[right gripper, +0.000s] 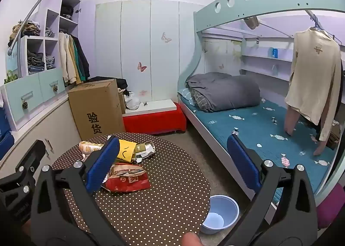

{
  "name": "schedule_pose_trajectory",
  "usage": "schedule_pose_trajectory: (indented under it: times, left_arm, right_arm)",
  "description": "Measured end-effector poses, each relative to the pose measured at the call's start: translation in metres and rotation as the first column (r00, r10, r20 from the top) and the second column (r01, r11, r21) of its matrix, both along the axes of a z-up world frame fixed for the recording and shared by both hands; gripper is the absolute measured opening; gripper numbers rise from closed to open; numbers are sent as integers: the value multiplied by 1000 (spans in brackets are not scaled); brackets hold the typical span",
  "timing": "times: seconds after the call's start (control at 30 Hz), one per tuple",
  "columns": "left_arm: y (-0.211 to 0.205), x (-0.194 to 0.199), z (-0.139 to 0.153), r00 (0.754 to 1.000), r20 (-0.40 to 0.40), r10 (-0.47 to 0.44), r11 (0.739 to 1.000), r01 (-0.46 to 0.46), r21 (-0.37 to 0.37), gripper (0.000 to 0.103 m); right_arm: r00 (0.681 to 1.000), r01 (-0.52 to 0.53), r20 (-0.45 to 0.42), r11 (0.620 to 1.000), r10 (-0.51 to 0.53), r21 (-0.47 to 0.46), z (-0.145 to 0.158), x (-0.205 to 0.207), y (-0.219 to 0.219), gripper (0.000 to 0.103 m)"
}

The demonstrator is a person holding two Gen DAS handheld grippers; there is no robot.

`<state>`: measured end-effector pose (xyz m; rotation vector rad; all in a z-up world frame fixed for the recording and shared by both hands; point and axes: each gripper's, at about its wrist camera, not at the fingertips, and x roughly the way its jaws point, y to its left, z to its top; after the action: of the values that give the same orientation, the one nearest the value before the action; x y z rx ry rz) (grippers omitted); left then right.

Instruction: Collect trash

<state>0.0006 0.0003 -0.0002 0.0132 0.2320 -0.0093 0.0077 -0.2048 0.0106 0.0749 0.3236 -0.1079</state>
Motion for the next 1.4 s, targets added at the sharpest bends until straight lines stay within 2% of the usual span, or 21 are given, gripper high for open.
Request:
schedule_pose_trajectory:
  times: [0.63,1.4]
  left_arm:
    - [0,7,-6,1000,-18,-16,999,15,-41,99]
    - [7,14,-11,1000,-30,-5,999,3,-50,99]
  right_arm:
    - [1000,0,-6,1000,0,-1,2,5,1,97]
    - [1000,-8,-27,1000,8,-6,-4,13,1,97]
